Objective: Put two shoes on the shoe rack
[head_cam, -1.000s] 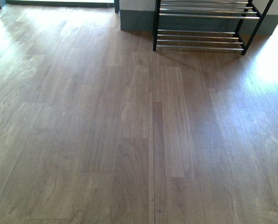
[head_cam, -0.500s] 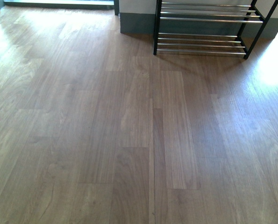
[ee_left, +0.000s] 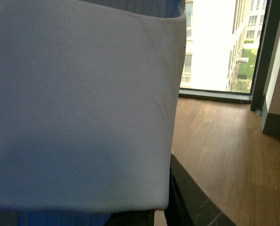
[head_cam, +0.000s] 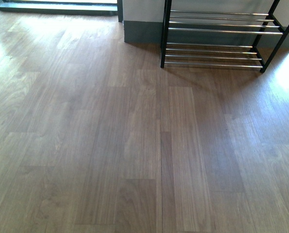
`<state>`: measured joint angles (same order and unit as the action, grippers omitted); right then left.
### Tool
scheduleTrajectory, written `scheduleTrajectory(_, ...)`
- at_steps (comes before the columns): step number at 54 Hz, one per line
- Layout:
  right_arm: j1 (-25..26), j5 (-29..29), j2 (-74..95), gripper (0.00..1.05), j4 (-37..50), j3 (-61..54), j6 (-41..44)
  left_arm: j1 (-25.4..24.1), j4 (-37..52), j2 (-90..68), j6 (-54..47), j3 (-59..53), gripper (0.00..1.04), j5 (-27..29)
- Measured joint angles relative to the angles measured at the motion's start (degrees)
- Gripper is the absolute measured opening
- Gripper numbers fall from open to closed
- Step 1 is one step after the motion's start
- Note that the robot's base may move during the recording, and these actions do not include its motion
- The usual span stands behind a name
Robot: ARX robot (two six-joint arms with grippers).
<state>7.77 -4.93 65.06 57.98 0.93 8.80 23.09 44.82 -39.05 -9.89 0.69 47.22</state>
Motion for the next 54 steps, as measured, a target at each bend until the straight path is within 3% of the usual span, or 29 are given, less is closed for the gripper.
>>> scheduleTrajectory(54, -0.2, -0.2, -0.1, 0.01, 0.0, 0.0, 0.0, 0.1, 0.0, -0.1, -0.1, 0.0, 0.02, 0.1)
